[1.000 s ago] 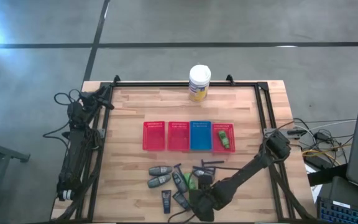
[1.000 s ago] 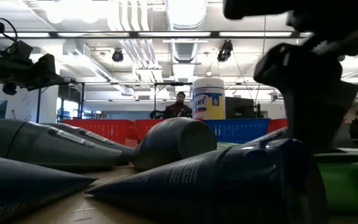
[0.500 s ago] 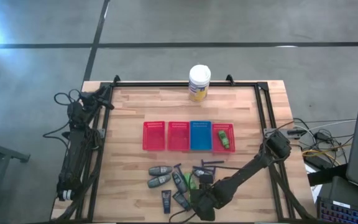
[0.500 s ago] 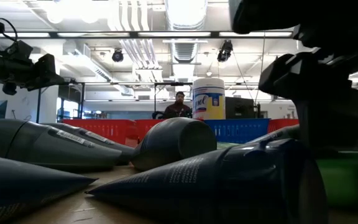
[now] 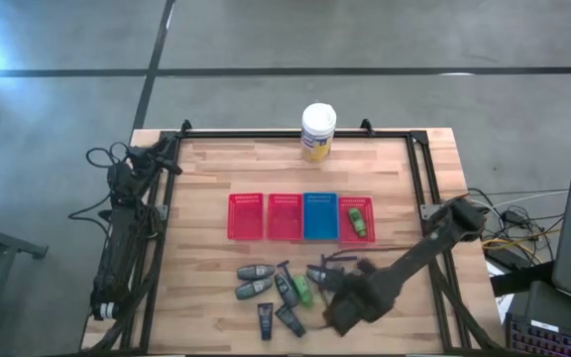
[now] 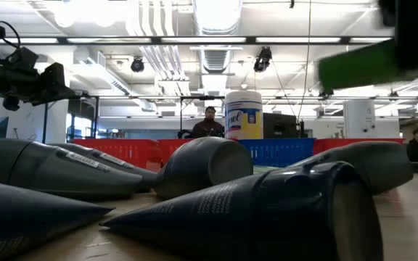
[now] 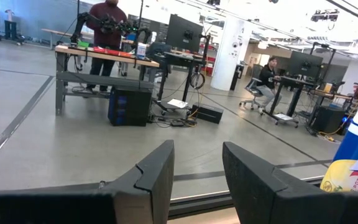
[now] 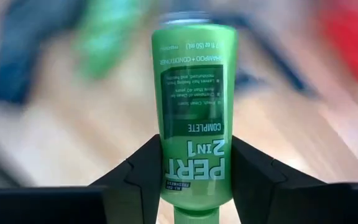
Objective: Pick & Place Travel size toiletries
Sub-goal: Put the green shampoo into the right red bin
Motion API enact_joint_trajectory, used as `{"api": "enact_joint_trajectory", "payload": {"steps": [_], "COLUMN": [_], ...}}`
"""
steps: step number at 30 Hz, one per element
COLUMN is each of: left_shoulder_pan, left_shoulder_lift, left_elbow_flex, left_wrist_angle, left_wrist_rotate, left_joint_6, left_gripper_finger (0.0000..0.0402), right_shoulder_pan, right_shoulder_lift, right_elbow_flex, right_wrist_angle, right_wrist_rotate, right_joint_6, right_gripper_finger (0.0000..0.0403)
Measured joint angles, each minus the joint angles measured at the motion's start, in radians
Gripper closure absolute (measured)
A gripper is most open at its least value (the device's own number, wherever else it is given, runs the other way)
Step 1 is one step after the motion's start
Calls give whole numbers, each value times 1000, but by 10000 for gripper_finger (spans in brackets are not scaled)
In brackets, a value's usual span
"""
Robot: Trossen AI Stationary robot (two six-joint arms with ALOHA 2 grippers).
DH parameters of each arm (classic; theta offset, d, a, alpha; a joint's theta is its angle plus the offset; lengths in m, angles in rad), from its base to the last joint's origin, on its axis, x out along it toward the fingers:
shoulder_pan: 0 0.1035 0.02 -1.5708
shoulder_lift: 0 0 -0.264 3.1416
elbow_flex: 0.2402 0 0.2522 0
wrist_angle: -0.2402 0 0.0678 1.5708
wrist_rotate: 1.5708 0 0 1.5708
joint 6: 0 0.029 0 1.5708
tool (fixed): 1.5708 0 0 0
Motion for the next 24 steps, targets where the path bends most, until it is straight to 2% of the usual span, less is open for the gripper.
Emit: {"api": "enact_joint_trajectory", "payload": {"steps": [4,7,11,16,24], "left_shoulder_pan": [0,0,0,-2,-2], "left_shoulder_lift": [1,2,3,6,6], "left_elbow_flex": [0,0,0,0,0], "left_wrist_angle": [0,0,0,0,0], "left_wrist_rotate": [0,0,0,0,0], "left_joint_6": [0,0,0,0,0], "left_gripper_finger": [259,259,259,259,259], "right_shoulder_pan": [-56,-123,-237,-390,-514], "right_shoulder_lift": [-114,-221,-340,-426,-423], "right_elbow_flex": [-125,-247,-415,-573,-640], "right_wrist_angle": [-62,-25,107,321,341], "right_wrist_rotate": [95,98,90,22,-55], "right_joint_6": [476,628,615,436,296], "right_gripper_finger": [261,254,250,255,245]}}
